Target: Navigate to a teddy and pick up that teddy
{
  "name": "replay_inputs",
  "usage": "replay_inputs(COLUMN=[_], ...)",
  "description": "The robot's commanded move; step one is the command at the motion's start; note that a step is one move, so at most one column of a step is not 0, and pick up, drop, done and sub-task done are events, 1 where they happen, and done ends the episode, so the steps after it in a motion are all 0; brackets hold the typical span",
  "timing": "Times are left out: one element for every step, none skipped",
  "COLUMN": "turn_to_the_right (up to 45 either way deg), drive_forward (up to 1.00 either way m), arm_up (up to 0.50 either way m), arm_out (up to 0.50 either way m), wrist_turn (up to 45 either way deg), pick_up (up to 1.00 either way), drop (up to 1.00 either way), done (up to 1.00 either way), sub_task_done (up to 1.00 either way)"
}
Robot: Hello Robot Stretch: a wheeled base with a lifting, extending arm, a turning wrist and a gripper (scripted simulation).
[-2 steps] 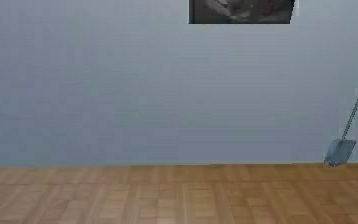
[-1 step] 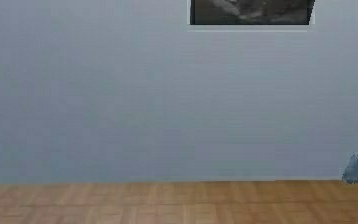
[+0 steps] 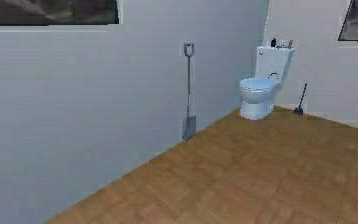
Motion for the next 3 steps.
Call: replay_inputs(turn_to_the_right=[42.0, 0.0, 45.0], drive_forward=[0.00, 0.70, 0.00], arm_up=[0.00, 0.00, 0.00], arm_out=[0.00, 0.00, 0.00], wrist_turn=[0.0, 0.0, 0.0], pick_up=[0.00, 0.00, 0.00], drop=[0.00, 0.00, 0.00], done=[0.00, 0.00, 0.00], sub_task_done=[0.00, 0.00, 0.00])
